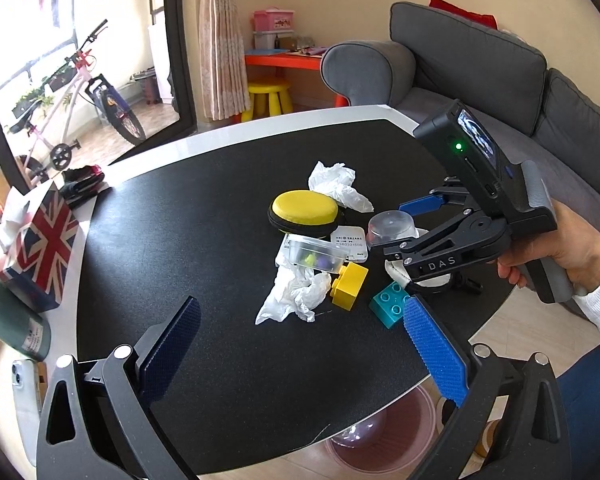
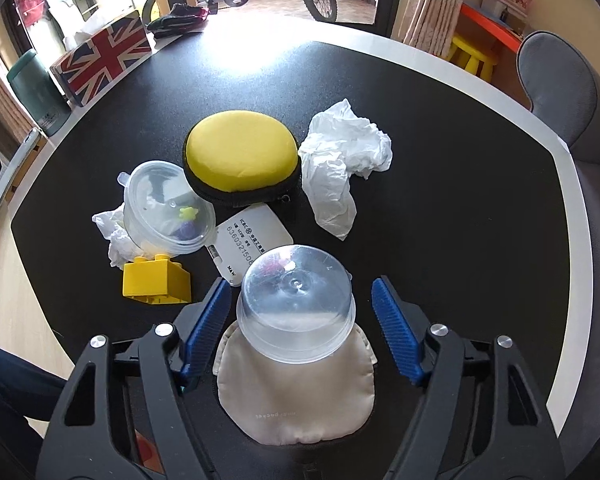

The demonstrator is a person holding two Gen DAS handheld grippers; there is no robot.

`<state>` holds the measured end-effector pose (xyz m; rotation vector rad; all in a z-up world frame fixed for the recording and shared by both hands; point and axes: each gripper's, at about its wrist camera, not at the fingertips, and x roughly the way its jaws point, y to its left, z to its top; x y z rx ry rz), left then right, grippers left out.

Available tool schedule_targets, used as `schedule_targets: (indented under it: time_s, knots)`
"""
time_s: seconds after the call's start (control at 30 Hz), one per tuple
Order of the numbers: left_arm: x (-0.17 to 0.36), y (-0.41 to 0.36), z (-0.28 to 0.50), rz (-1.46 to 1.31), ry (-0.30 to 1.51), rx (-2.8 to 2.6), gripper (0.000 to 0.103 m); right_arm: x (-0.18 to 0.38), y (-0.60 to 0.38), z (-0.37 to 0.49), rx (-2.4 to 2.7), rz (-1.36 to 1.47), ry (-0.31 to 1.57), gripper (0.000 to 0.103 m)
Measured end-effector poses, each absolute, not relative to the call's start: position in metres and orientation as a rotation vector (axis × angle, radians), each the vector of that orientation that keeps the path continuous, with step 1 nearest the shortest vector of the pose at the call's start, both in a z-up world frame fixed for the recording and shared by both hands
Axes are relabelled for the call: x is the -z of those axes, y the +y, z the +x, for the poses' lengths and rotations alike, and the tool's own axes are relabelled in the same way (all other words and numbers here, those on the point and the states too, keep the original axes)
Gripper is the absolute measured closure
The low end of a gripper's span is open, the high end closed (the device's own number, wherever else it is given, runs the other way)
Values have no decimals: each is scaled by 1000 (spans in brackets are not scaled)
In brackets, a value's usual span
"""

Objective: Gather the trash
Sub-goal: 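Close the right gripper around the clear plastic dome lid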

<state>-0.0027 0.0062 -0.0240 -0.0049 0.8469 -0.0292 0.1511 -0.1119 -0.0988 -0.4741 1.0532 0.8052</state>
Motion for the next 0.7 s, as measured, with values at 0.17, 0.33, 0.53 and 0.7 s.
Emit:
schedule_targets:
  time_s: [0.17,0.33,0.53,0.7]
  knots:
    - [25,8,-2,-12,850,27,6,93,-116,149,-808,-458,1026,43]
    - [26,8,-1,-14,852,28,6,83,-120,146,-814,-440,998,43]
    - [28,10,5,-19,858,27,6,66,-131,137,-827,-414,968,43]
    - [32,9,11,-30,874,29,6,61,-143,129,-824,-424,959,43]
